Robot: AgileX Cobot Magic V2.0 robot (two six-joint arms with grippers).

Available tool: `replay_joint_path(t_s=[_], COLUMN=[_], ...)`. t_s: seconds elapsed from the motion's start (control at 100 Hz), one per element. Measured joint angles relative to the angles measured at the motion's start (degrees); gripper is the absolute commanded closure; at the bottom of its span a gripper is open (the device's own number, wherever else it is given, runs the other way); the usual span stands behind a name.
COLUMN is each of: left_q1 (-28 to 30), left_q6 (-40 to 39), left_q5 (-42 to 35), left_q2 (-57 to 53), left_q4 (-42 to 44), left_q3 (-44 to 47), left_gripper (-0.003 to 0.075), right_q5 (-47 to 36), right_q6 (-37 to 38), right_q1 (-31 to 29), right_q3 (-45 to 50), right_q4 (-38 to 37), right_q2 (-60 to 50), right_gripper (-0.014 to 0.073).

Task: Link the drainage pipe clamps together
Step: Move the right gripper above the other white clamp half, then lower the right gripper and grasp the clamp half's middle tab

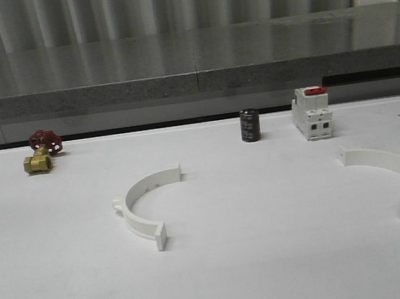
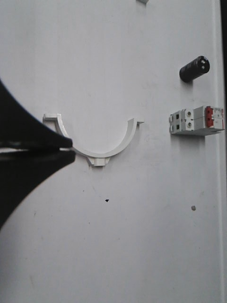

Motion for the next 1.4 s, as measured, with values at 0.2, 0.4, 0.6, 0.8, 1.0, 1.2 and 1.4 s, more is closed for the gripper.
replay_joint_path(t_s=[0.2, 0.4, 0.6, 0.8, 1.0, 1.2, 1.4], left_q1=[0.0, 0.0, 0.0, 0.0, 0.0, 0.0, 0.0], left_q6=[0.0, 0.0, 0.0, 0.0, 0.0, 0.0, 0.0], left_q5=[0.0, 0.0, 0.0, 0.0, 0.0, 0.0, 0.0], left_q2=[0.0, 0.0, 0.0, 0.0, 0.0, 0.0, 0.0], left_q4=[0.0, 0.0, 0.0, 0.0, 0.0, 0.0, 0.0], left_q3=[0.0, 0.0, 0.0, 0.0, 0.0, 0.0, 0.0], left_gripper=[0.0741, 0.0741, 0.0741, 0.0741, 0.0741, 0.0741, 0.0741], right_q5=[-0.6, -0.6, -0.3, 0.3, 0.3, -1.7, -4.3], right_q6=[0.0, 0.0, 0.0, 0.0, -0.7, -1.5, -1.6], right_q1=[0.0, 0.0, 0.0, 0.0, 0.0, 0.0, 0.0], right_q3=[-0.7, -0.8, -3.1, -7.6, -11.1, -13.8, -14.5], right_q4=[0.1, 0.1, 0.2, 0.2, 0.2, 0.2, 0.2], right_q2=[8.2, 12.6, 16.6, 25.1, 34.5, 43.2, 48.3], right_gripper=[0.0335, 0.0071, 0.0072, 0.0072, 0.0072, 0.0072, 0.0075])
